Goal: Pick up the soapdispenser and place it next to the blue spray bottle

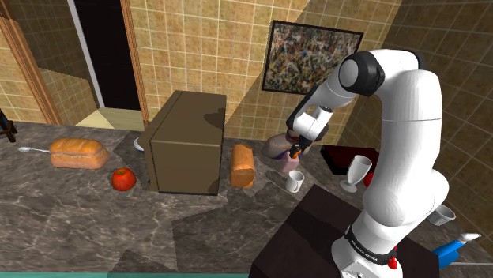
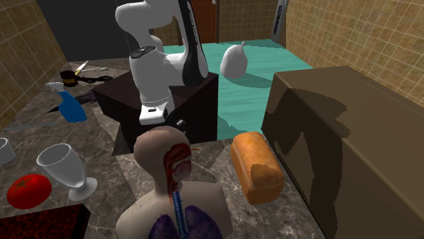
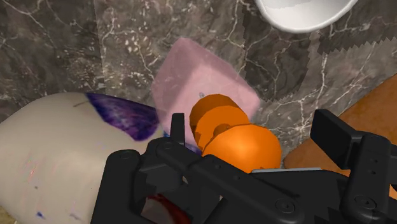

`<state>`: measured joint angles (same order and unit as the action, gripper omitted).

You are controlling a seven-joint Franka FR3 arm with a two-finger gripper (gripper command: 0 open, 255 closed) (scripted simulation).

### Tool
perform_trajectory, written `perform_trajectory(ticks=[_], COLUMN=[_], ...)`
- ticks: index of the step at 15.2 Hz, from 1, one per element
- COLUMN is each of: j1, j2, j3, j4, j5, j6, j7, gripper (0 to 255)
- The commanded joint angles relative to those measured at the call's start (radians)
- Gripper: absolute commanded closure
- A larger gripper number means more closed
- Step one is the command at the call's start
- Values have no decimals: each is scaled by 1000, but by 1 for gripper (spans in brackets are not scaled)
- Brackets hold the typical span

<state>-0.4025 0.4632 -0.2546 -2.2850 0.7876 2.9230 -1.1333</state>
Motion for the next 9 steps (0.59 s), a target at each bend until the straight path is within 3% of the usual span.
perform_trajectory(ticks=[1,5,6,9], j1=[-1,-1,-1,-1], j2=[2,2,2,2], j3=[3,3,3,3], j4=[1,1,1,1], j5=[2,2,2,2], j6=[2,2,1,2], j7=[-2,-2,-2,-2], gripper=[0,0,255,255])
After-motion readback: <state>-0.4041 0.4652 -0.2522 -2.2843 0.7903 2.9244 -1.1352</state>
